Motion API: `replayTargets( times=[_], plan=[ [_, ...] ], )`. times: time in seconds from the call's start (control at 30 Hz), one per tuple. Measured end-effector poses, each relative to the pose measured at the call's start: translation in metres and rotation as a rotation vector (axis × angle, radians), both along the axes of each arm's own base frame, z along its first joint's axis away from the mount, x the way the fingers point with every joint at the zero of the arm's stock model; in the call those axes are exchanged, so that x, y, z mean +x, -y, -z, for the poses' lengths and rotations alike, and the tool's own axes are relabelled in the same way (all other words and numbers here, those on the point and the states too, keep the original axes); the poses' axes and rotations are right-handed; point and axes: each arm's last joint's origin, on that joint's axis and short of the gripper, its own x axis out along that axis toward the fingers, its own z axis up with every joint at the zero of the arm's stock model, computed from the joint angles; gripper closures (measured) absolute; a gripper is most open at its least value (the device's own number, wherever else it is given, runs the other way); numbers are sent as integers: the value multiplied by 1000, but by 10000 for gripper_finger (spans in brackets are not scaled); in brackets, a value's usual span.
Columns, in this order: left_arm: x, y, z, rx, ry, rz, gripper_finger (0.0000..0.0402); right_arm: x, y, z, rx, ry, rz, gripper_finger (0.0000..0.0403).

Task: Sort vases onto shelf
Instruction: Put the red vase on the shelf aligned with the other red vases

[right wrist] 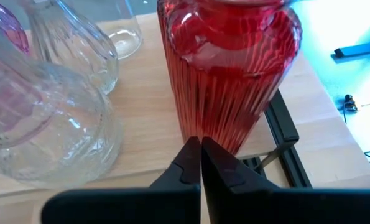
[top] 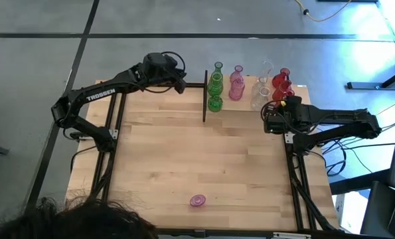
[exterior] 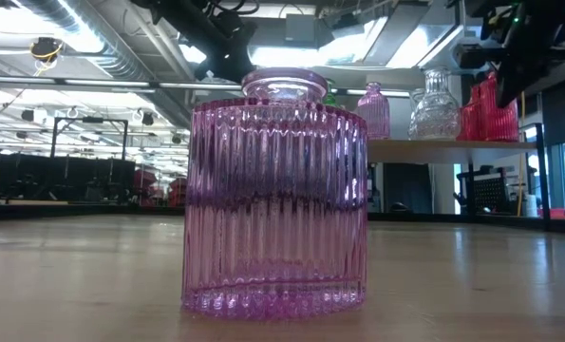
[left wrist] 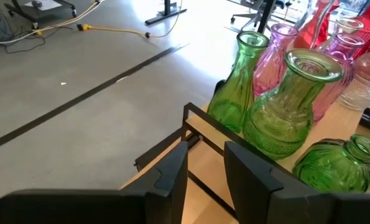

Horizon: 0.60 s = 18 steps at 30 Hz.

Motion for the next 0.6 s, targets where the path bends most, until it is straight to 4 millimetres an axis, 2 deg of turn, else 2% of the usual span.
replayTargets(
  times=[0.6],
  plan=[
    [0,0,-1,7,9,0,303,0,0,0,-22,15,15,403]
  ],
)
